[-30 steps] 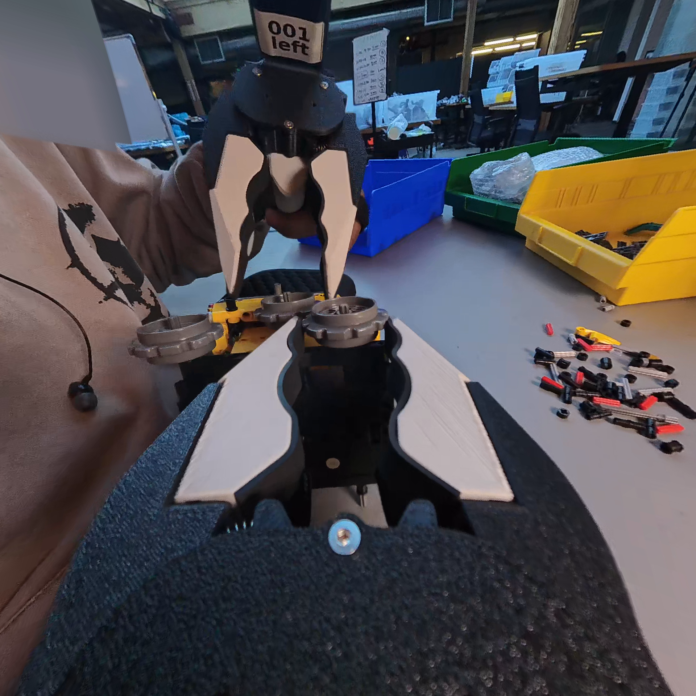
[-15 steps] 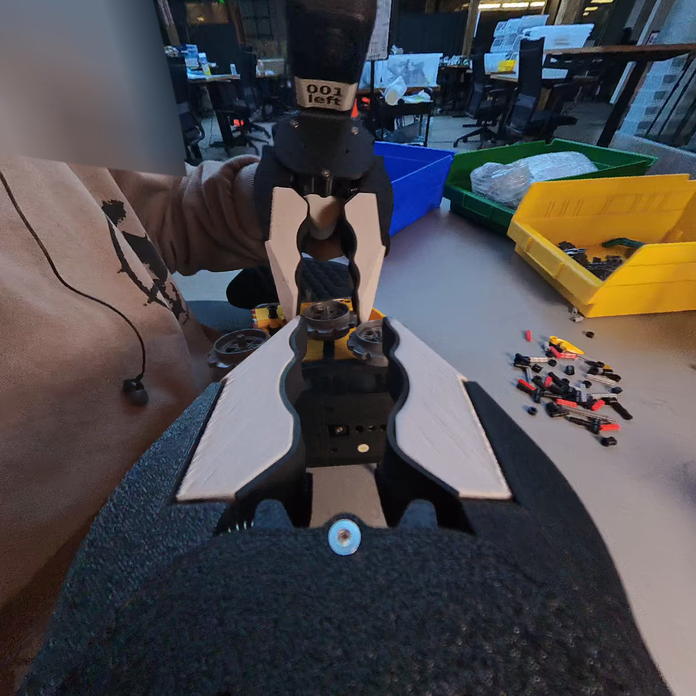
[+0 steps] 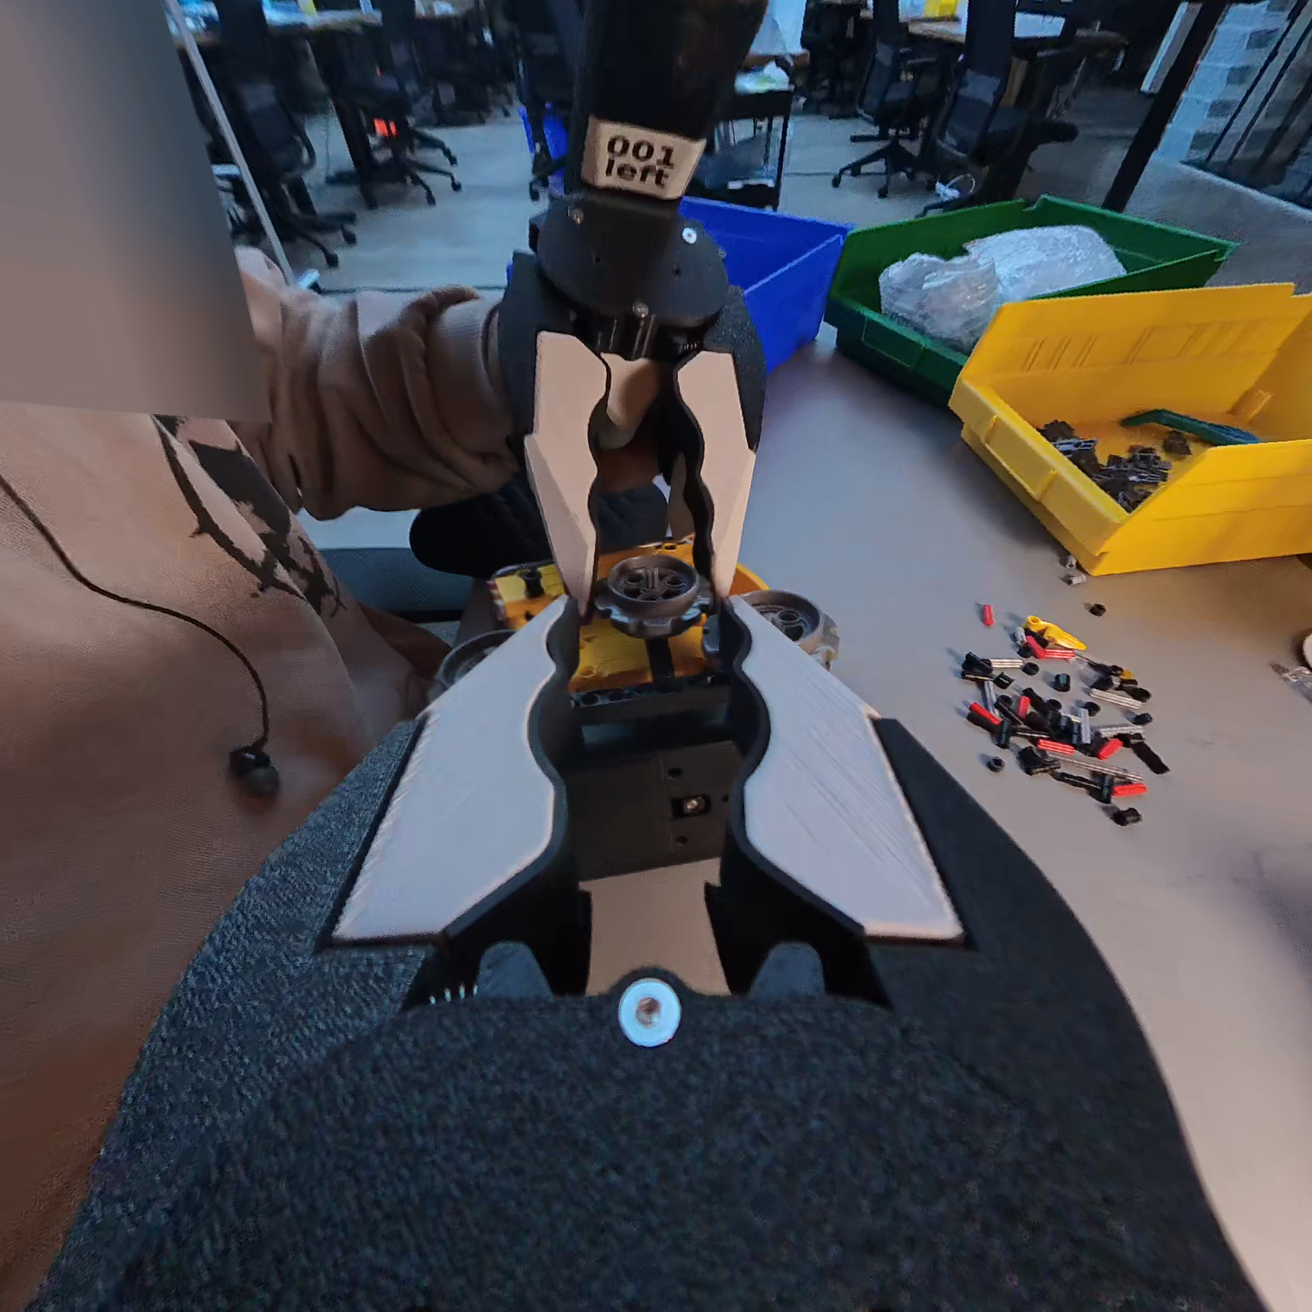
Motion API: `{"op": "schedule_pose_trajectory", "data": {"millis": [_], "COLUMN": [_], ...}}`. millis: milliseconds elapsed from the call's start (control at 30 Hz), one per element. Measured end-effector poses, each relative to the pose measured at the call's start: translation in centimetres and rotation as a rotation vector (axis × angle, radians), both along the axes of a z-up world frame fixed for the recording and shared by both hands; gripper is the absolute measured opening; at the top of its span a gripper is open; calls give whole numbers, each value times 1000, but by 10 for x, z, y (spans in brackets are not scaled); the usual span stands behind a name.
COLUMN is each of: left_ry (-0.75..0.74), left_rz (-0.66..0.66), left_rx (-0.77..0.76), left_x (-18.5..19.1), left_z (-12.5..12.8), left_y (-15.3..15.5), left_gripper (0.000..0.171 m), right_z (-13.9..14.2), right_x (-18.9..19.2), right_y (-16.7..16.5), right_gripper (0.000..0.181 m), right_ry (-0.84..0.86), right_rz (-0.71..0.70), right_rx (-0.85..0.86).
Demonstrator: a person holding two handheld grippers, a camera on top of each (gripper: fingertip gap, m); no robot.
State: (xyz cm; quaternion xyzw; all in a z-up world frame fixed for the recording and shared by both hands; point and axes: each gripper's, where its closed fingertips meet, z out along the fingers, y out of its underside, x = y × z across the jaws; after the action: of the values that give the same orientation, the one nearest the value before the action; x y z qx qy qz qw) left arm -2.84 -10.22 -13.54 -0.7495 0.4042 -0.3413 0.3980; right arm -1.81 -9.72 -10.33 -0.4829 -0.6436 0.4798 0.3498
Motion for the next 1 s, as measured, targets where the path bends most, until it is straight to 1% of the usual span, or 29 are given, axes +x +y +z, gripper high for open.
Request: {"op": "schedule_pose_trajectory", "data": {"millis": [67, 133, 300, 367, 433, 533, 633, 667, 733, 767, 800, 867, 933, 1000], "left_ry": [13, 13, -43, -44, -38, -22, 13, -1, -41, -69, -101, -153, -124, -46], "left_rz": [7, 5, -19, -27, -29, -30, -46, -49, -59, -64, -68, -62, -32, -12], "left_rx": [6, 1, -26, -27, -28, -51, -87, -96, -123, -119, -108, -84, -64, -45], "left_x": [-3, -4, 0, 3, 6, 8, 6, 5, 3, 1, -1, -7, -17, -26], "left_z": [-2, -4, -2, -3, -4, -5, -13, -12, -9, -4, 3, 16, 16, 7], "left_y": [2, 4, 3, 4, 4, 5, 2, 1, -2, -3, -4, -6, -4, -5], "left_gripper": [40, 40, 40, 40, 40, 41, 41, 40, 39, 43, 46, 46, 47, 48], "right_z": [9, 9, -3, -6, -11, -19, -30, -30, -31, -31, -31, -31, -28, -24], "right_x": [6, 13, 17, 12, 6, -2, -3, -4, -5, -6, -6, -7, -9, -14], "right_y": [0, -3, 1, 2, 3, 2, 2, 3, 2, 2, 2, 0, -2, -4], "right_gripper": [37, 38, 37, 30, 24, 25, 26, 26, 26, 26, 26, 31, 36, 39], "right_ry": [38, 51, 44, 31, -3, -77, -161, -165, -189, -203, -215, -245, -267, -304], "right_rz": [7, 23, -44, -80, -104, -104, -88, -88, -77, -72, -67, -45, -20, 9], "right_rx": [-53, -70, -87, -78, -64, -52, -2, 16, 43, 53, 68, 90, 113, 150]}}
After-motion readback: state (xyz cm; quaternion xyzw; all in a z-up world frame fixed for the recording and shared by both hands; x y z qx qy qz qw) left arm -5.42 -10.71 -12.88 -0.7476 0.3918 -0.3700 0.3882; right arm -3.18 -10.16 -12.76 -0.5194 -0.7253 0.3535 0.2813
